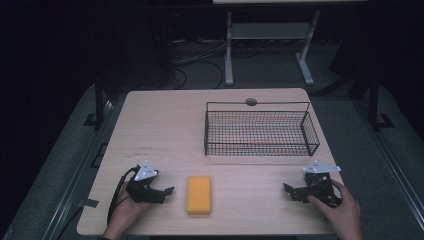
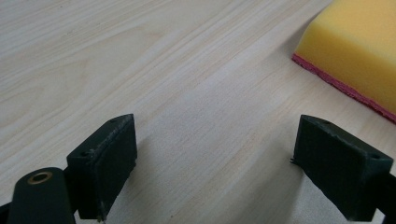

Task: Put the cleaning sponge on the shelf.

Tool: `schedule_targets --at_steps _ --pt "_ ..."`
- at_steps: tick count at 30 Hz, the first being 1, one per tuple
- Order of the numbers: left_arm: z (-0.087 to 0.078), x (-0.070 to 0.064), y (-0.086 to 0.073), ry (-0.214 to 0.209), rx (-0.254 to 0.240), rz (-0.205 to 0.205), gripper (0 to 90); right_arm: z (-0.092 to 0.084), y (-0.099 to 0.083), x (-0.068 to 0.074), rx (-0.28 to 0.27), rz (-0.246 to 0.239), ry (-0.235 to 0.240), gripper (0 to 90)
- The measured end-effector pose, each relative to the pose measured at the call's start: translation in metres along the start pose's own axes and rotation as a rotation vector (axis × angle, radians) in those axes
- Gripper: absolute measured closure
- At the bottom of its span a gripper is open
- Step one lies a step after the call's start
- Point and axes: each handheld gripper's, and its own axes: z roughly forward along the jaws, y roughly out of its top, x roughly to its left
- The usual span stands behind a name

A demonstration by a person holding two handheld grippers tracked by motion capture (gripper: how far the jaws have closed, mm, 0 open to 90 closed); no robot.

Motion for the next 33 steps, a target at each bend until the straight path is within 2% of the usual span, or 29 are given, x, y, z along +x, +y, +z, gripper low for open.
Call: schedule_targets --at_steps 15,16,18,24,29,33 --pt "-0.004 0.001 0.001 0.008 0.006 -0.003 17.7 0.0 0.0 0.0 0.0 0.001 -0.001 1.2" --pt "-0.005 0.001 0.002 0.004 0.008 0.004 22.3 0.0 0.0 0.0 0.0 0.002 -0.002 1.2" --pt "-0.007 0.002 0.004 0.001 0.009 0.002 24.3 0.0 0.0 0.0 0.0 0.001 -0.002 1.1" --pt "-0.013 0.001 0.01 -0.014 0.015 0.001 42.1 0.0 0.0 0.0 0.0 0.002 -0.002 1.1" --pt "-0.016 -0.001 0.017 -0.046 0.024 0.002 59.5 0.001 0.001 0.001 -0.001 0.005 -0.004 1.2" --pt "-0.015 -0.002 0.022 -0.071 0.039 0.012 68.6 0.001 0.001 0.001 -0.001 0.005 -0.004 1.1"
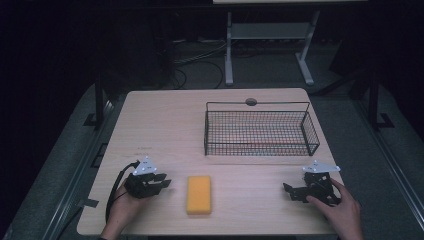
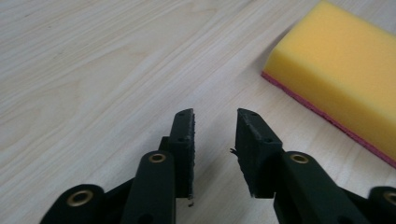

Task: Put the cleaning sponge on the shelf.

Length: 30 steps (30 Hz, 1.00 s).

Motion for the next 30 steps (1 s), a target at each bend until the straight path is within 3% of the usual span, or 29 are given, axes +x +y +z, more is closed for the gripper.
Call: schedule_targets --at_steps 9,30 --pt "0.002 -0.001 0.008 -0.037 0.017 -0.003 89.4 0.0 0.0 0.0 -0.001 -0.001 0.001 1.1" --pt "0.022 -0.012 0.028 -0.112 0.035 0.027 89.6 0.0 0.0 0.0 -0.001 -0.001 0.0 1.2"
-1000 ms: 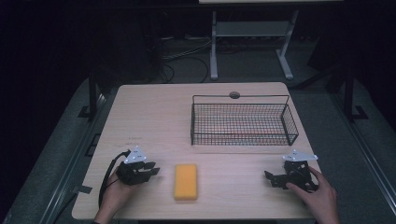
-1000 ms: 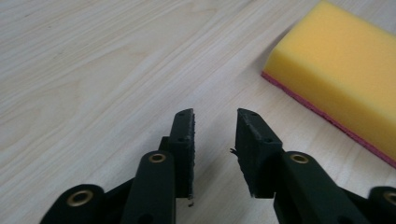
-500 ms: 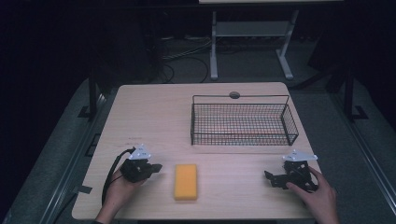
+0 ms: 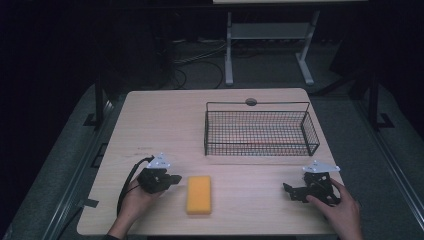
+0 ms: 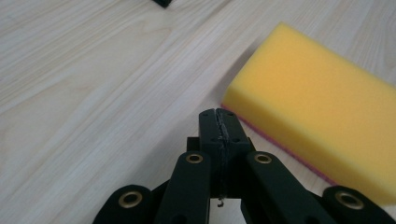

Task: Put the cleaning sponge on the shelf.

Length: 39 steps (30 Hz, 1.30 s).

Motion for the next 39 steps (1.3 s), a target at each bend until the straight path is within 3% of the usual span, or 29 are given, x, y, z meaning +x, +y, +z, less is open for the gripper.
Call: schedule_targets --at_steps 39 --pt "0.04 -0.023 0.042 -0.072 0.029 0.095 89.7 0.0 0.0 0.0 0.0 0.0 0.0 1.1"
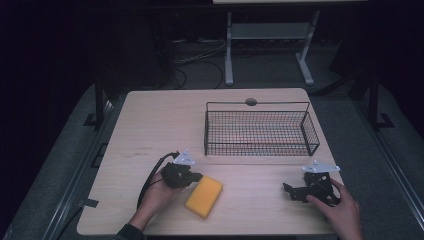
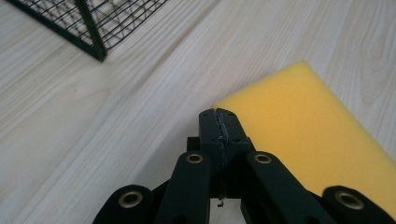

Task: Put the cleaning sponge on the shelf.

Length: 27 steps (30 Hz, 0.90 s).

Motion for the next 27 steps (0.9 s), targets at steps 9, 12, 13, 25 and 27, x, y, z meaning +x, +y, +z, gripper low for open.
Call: schedule_targets --at_steps 9,12,13,25,27 --pt "0.009 -0.005 0.011 -0.017 0.005 0.025 89.6 0.0 0.0 0.0 0.0 0.0 0.0 1.1" --pt "0.012 -0.007 0.015 -0.024 0.005 0.035 89.6 0.0 0.0 0.0 0.0 0.0 0.0 1.1" --pt "0.014 -0.008 0.017 -0.025 0.001 0.038 89.7 0.0 0.0 0.0 0.0 0.0 0.0 1.1" --pt "0.028 -0.018 0.033 -0.056 0.0 0.067 89.7 0.0 0.0 0.0 0.0 0.0 0.0 1.2" --pt "0.029 -0.019 0.034 -0.059 -0.001 0.066 89.7 0.0 0.0 0.0 0.0 0.0 0.0 1.2"
